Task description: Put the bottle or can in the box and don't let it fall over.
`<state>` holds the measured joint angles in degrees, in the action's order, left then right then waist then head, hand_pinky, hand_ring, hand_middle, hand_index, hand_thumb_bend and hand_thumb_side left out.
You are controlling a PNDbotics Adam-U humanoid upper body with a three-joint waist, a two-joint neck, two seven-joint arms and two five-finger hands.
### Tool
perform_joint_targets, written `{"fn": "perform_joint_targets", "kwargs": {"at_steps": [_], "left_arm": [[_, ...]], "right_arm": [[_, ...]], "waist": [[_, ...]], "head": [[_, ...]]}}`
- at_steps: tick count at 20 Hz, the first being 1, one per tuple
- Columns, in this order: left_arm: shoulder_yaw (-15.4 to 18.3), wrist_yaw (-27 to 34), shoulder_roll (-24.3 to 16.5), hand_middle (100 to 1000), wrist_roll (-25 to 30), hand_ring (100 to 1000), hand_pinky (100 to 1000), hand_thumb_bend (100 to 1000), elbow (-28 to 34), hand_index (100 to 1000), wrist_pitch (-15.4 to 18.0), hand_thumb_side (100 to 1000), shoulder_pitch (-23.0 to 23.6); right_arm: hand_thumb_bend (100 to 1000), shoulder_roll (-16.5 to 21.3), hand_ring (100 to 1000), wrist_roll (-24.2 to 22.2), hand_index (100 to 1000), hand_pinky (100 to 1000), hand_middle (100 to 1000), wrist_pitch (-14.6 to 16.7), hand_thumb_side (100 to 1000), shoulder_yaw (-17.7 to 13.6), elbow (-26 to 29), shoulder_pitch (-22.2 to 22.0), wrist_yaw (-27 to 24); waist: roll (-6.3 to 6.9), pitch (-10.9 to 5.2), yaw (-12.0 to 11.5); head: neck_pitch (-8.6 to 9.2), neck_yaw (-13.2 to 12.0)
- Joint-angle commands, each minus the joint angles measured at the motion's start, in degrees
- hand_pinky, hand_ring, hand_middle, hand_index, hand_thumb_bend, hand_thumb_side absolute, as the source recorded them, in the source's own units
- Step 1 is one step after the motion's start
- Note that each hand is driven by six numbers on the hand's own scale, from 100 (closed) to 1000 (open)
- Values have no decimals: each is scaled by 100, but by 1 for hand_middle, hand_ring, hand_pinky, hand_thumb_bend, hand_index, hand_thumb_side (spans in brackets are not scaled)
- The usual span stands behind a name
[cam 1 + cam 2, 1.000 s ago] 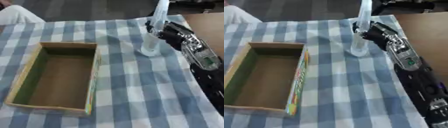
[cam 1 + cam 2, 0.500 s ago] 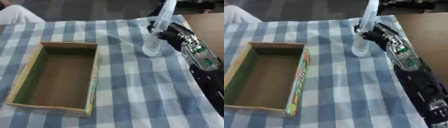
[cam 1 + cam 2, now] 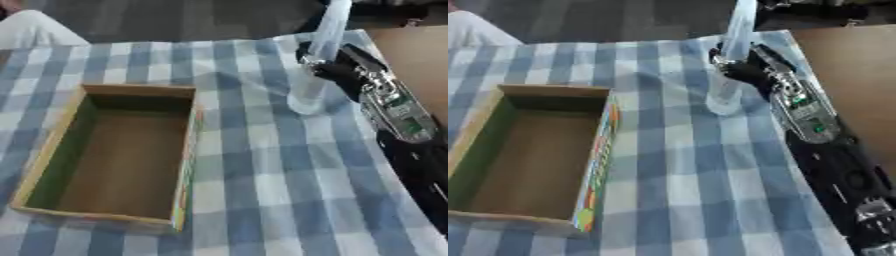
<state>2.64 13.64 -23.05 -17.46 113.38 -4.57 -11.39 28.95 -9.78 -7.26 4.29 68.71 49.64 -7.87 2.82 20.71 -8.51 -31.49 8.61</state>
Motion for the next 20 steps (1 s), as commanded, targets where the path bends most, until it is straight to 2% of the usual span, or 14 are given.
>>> {"fn": "perform_joint_targets", "kwargs": {"at_steps": [1, 4, 7, 10, 20], "left_arm": [[29, 0, -73, 679, 20, 667, 461, 100, 113, 688, 12, 741, -41], [30, 3, -76, 680, 23, 667, 462, 100, 113, 688, 13, 741, -41], [29, 7, -77, 680, 26, 667, 462, 100, 113, 687, 13, 740, -44], [29, 5, -77, 680, 30, 667, 463, 100, 115, 687, 14, 739, -47], [30, 13, -87, 679, 36, 666, 463, 100, 109, 686, 17, 737, -37]], "right_arm": [[100, 97, 1000, 20, 285, 1000, 752, 69, 338, 15, 78, 120, 42], [100, 87, 1000, -15, 182, 1000, 623, 92, 324, 36, 83, 128, 46], [100, 92, 983, -23, 132, 1000, 556, 73, 324, 41, 98, 145, 18], [100, 93, 959, 50, 106, 1000, 529, 96, 341, 29, 129, 152, -32], [100, 96, 980, 159, 101, 1000, 516, 206, 362, 26, 215, 135, -219]], "waist": [[-2, -88, -10], [-3, -87, -11], [-8, -92, -5], [-11, -98, -5], [-14, -139, 4]], "head": [[89, 22], [83, 23], [73, 25], [76, 27], [62, 36]]}}
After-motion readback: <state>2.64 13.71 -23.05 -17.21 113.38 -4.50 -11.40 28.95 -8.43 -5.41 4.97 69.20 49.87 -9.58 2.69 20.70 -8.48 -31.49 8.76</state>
